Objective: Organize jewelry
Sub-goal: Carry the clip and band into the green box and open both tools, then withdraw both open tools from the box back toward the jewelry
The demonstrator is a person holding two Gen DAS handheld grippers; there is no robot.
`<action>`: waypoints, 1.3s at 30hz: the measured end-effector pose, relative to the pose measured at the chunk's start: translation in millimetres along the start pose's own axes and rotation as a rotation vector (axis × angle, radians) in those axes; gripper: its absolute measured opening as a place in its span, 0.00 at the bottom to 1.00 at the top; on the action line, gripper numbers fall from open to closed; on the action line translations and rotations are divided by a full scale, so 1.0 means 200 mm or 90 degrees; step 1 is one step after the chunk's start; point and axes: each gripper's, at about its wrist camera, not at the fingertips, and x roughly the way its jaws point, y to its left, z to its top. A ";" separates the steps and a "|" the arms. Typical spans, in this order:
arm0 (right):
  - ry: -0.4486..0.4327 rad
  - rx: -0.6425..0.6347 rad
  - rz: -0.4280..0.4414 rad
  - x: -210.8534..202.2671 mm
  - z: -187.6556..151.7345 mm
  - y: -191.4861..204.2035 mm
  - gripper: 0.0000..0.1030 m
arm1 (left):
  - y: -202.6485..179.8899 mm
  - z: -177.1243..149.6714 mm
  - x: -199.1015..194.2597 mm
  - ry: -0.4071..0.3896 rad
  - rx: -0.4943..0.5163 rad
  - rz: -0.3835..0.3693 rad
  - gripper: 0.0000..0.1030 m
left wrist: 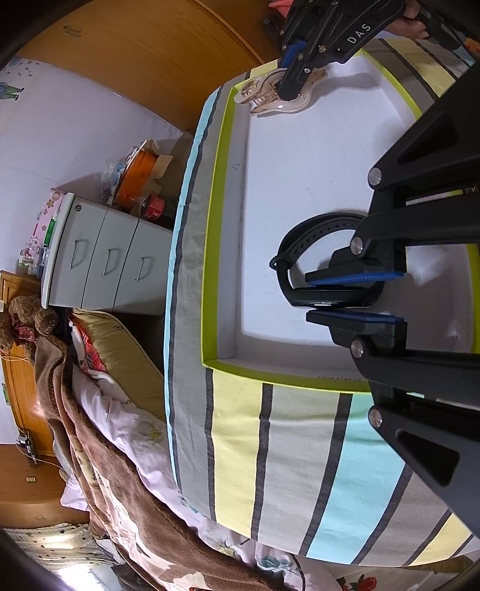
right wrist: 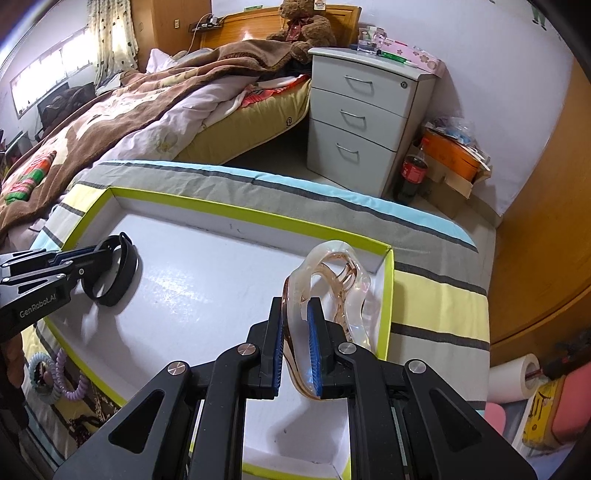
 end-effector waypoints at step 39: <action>-0.115 0.032 0.014 -0.46 -0.14 0.12 0.21 | 0.01 -0.16 -0.45 -0.074 -0.003 -0.005 0.59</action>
